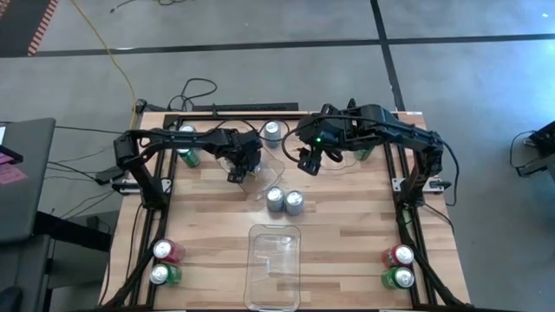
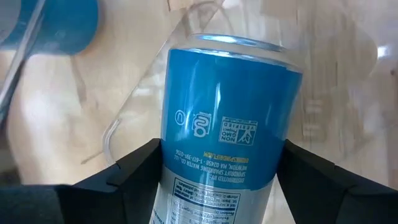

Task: Sort soda cans
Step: Put the top right blue-white soda can into the top left transparent bin

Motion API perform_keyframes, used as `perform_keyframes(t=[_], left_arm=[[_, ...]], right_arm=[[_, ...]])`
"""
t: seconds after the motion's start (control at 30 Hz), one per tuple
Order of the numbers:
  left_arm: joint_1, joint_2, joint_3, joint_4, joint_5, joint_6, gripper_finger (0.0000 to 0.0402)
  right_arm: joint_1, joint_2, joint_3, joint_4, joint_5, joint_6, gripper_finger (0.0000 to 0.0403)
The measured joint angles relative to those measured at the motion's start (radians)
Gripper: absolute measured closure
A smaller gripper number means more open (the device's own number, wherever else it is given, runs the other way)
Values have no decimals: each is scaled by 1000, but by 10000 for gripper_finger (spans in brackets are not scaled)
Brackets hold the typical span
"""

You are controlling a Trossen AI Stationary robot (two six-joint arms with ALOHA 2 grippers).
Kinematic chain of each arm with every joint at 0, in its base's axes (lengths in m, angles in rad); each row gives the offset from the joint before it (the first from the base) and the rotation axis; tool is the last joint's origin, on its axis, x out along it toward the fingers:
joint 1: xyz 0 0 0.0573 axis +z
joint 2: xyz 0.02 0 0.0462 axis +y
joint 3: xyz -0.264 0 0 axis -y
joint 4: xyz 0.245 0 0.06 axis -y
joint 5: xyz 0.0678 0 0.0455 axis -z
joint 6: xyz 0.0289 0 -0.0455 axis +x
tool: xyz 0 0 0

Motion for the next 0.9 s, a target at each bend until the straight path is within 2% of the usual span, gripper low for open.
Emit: perform_keyframes(t=[0.3,0.47,0.63,0.77,0.9], left_arm=[[-51,-197,65,-29,-54,-41,130],[-80,-310,78,-35,-57,-100,131],[-121,-378,78,-72,-64,-160,129],[-154,-400,78,-103,-72,-190,130],[-186,-406,78,-136,-77,-203,128]], right_arm=[[-33,4,-9,-46,75,27,88],[-46,8,-109,-36,74,55,88],[-59,4,-278,102,43,54,88],[-74,-16,-436,315,-88,19,88],[-84,-58,-599,555,-165,-10,88]])
